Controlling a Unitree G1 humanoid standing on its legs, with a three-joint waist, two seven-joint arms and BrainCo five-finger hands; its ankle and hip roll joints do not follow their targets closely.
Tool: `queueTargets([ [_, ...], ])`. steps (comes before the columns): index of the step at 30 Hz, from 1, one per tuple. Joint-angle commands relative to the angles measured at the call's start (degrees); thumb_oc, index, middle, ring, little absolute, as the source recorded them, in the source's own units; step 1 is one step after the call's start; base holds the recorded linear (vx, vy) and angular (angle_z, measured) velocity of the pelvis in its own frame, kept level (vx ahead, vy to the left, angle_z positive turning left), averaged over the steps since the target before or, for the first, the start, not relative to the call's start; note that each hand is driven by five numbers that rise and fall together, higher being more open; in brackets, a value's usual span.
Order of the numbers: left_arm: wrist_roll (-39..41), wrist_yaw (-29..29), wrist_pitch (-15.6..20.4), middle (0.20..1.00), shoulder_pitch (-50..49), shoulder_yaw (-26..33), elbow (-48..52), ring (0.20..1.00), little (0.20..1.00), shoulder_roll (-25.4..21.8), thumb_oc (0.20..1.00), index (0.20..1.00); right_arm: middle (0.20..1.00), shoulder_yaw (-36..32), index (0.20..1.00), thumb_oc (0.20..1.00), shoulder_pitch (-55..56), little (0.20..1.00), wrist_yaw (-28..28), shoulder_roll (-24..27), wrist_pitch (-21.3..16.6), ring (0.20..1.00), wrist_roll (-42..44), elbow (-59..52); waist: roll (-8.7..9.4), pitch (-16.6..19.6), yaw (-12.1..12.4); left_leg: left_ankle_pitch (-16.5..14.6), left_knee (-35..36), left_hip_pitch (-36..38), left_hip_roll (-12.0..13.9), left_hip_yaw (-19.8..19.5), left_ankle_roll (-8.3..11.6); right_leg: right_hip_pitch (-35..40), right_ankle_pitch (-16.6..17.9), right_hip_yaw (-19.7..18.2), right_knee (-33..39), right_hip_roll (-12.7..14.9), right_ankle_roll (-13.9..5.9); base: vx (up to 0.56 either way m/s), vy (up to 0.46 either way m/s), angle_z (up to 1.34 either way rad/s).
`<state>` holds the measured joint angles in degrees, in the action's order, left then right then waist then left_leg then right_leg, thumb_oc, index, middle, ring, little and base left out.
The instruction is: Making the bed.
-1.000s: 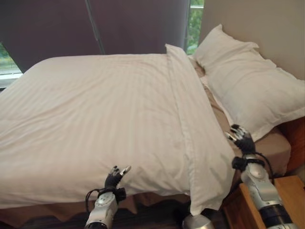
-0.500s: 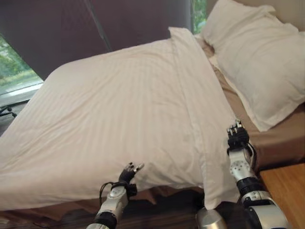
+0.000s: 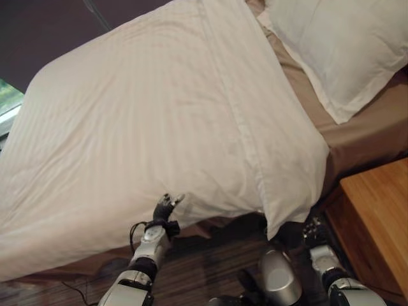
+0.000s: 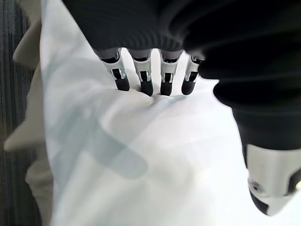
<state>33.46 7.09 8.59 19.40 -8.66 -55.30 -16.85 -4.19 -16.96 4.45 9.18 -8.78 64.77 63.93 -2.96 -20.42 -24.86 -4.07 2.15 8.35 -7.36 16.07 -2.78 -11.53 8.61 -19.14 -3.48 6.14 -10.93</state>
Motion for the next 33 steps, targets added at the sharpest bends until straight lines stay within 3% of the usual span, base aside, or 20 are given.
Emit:
queueTargets([
  [1,0.96,-2.42,-1.6,1.0,-1.34,-4.29,-0.31,1.0,1.0,4.65,1.0,1.0,0.2,1.36,0.2,0.2,-1.78,0.2,0.04,0.65,-0.4,0.2,-6.42,-1.66,1.5,3.05,-0.88,-11.47,-14.29,-1.73,0.78,-4.99,2.07,-11.37,11.79,-1.34,-1.38,2.88,-1.88,-0.01,0.027,0.07],
  [4,0.95,-1.92,-1.95,1.0,-2.82,-2.74,1.15,1.0,1.0,4.21,1.0,1.0,0.2,2.22,0.2,0.2,1.21,0.2,2.88,4.28,0.41,0.2,-17.73,-2.92,2.58,3.17,0.05,-11.09,-13.75,-1.48,1.22,-5.09,2.13,-10.85,11.49,-0.75,-1.36,2.73,-1.94,-0.04,-0.002,0.06],
  [5,0.5,-1.6,-2.19,1.0,-4.61,-1.54,2.74,1.0,1.0,3.49,1.0,1.0,0.2,3.18,0.2,0.2,3.63,0.2,5.07,7.1,0.3,0.2,-25.25,-6.61,3.37,3.5,1.05,-11.07,-13.27,-1.09,1.77,-5.34,1.98,-10.27,11.35,-0.14,-1.41,2.5,-2.06,-0.02,-0.018,0.08],
  [9,-0.29,-0.43,-2.32,1.0,-6.69,-0.29,4.58,1.0,1.0,2.59,1.0,1.0,0.2,2.54,0.2,0.2,5.95,0.2,6.99,8.92,-1.64,0.2,-27.04,-16.19,5.66,4.75,1.57,-10.06,-11.73,0.07,2.1,-5.27,2.08,-9.41,12.2,0.09,-0.99,2.3,-2.33,0.0,-0.031,0.06],
  [10,-0.22,0.13,-2.28,1.0,-7.83,0.19,4.89,1.0,1.0,2.46,1.0,1.0,0.2,1.57,0.2,0.2,5.41,0.2,6.55,8.5,-3.92,0.2,-23.35,-22.72,5.96,5.37,2.03,-10.25,-10.71,1.58,2.67,-4.96,1.84,-8.6,12.09,0.57,-0.58,1.39,-2.58,0.03,-0.01,-0.07],
  [12,-0.57,-0.07,-2.35,1.0,-8.34,0.3,4.99,1.0,1.0,2.37,1.0,1.0,0.2,1.4,0.2,0.2,4.83,0.2,5.59,7.96,-4.64,0.2,-20.51,-24.56,6.57,5.84,2.34,-9.74,-9.88,2.25,2.56,-4.71,1.82,-8.36,12.3,0.62,-0.42,1.26,-2.62,0.03,-0.015,-0.14],
  [16,0.68,-0.93,-2.79,1.0,-9.65,0.34,5.63,1.0,1.0,2.21,1.0,1.0,0.2,0.35,0.2,0.2,-1.46,0.2,-2.23,1.31,-9.17,0.2,2.57,-34.91,6.84,6.86,3.85,-9.71,-8.19,4.79,3.03,-4.31,1.75,-7.43,11.79,1.02,-0.39,0.47,-2.57,0.06,0.001,-0.11],
  [18,1.26,-1.62,-3.34,1.0,-9.79,0.17,5.24,1.0,1.0,2.29,1.0,1.0,0.2,1.44,0.2,0.2,-3.73,0.2,-4.8,-1.16,-9.68,0.2,7.44,-37.68,6.86,7.22,4.4,-9.7,-7.67,5.48,3.0,-4.29,1.8,-7.04,11.49,1.05,-0.03,0.44,-2.42,0.05,-0.002,-0.18],
  [25,1.95,-3.16,-3.89,1.0,-11.3,0.27,4.31,1.0,1.0,2.04,1.0,1.0,0.2,3.72,0.2,0.2,-8.14,0.2,-9.03,-7.31,-13.15,0.2,12.68,-42.89,5.85,6.98,5.93,-9.98,-7.17,6.38,2.68,-4.85,1.67,-6.49,10.86,0.99,0.56,0.66,-2.21,0.05,0.009,0.03],
  [29,2.25,-3.61,-3.65,1.0,-10.92,0.18,3.29,1.0,1.0,1.35,1.0,1.0,0.2,4.61,0.2,0.2,-11.02,0.2,-8.59,-8.16,-12.77,0.2,12.93,-38.4,5.34,5.63,6.86,-10.46,-8.54,5.82,2.66,-5.13,1.75,-6.74,10.64,0.78,0.31,0.85,-1.95,0.0,0.0,0.02],
  [33,2.57,-4.83,-3.14,1.0,-9.23,-1.3,1.89,1.0,1.0,0.67,1.0,1.0,0.2,4.0,0.2,0.2,-12.82,0.2,-8.42,-8.57,-9.23,0.2,15.51,-23.79,4.64,3.88,7.38,-11.55,-11.28,4.36,2.55,-5.5,1.71,-7.05,10.24,0.34,-0.37,1.03,-1.63,-0.01,0.0,0.0],
])
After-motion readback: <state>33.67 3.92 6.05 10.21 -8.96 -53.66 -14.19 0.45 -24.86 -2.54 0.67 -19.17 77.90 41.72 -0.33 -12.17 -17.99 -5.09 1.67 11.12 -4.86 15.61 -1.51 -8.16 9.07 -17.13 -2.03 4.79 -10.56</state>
